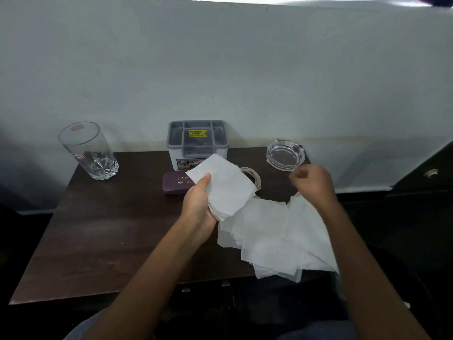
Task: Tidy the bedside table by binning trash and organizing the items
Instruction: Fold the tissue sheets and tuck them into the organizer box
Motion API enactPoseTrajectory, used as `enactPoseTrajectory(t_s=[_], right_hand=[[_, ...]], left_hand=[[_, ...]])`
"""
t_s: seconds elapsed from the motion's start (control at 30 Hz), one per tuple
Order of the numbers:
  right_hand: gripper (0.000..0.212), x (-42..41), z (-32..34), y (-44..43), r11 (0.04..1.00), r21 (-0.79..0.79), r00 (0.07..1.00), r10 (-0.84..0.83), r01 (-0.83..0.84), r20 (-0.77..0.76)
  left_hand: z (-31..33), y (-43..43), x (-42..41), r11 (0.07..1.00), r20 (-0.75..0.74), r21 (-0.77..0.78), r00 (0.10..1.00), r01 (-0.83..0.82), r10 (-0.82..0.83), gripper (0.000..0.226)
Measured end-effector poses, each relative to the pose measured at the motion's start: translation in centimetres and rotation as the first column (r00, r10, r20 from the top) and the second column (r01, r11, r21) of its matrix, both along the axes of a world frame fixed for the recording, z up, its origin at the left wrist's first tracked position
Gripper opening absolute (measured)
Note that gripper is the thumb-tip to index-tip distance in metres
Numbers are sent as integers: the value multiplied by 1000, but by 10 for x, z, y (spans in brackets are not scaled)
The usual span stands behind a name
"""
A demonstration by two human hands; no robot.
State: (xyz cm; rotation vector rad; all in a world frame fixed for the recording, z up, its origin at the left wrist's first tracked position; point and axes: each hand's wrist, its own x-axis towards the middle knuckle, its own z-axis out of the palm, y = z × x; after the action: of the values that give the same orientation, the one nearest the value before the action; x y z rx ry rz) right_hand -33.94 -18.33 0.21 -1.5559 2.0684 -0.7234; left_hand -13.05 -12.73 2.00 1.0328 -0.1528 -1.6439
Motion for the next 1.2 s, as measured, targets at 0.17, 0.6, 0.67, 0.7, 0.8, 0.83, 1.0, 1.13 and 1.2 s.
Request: enactPoseTrajectory(t_s=[0.17, 0.6, 0.67, 0.7, 0.8, 0.83, 1.0, 1.13, 1.2], right_hand=[[19, -44, -30, -2, 996, 74, 988, -48, 59, -147], [21, -42, -14, -5, 982, -22, 955, -176, 186, 240], [23, -39, 0, -5, 980, -99, 944, -138, 175, 301], [25, -36, 6, -6, 977, -137, 944, -116, 165, 308], [22, -27, 21, -5, 966, -236, 953, -33, 108, 302], [17, -24, 26, -3, 962, -259, 951, 0, 84, 310], [16, -8, 52, 5, 930, -367, 927, 129, 10, 353], [21, 7, 80, 15, 922, -360, 883, 282, -142, 374], [21, 13, 95, 22, 914, -289, 846, 380, -283, 374]], left_hand=[[-4, 1, -4, 998, 55, 15, 996, 67, -68, 21], [-5, 0, -2, 995, 130, 37, 987, 95, -99, 25], [-7, -1, -2, 994, 144, 41, 984, 99, -104, 22], [-8, -1, -2, 994, 156, 45, 982, 103, -109, 23], [-11, -2, -2, 991, 181, 46, 975, 126, -132, 30], [-11, -2, -2, 990, 188, 43, 972, 132, -138, 29], [-14, -3, -2, 987, 188, 51, 970, 149, -157, 33], [-12, -3, -2, 987, 180, 56, 970, 154, -162, 29], [-11, -3, -2, 986, 174, 53, 971, 157, -164, 32]])
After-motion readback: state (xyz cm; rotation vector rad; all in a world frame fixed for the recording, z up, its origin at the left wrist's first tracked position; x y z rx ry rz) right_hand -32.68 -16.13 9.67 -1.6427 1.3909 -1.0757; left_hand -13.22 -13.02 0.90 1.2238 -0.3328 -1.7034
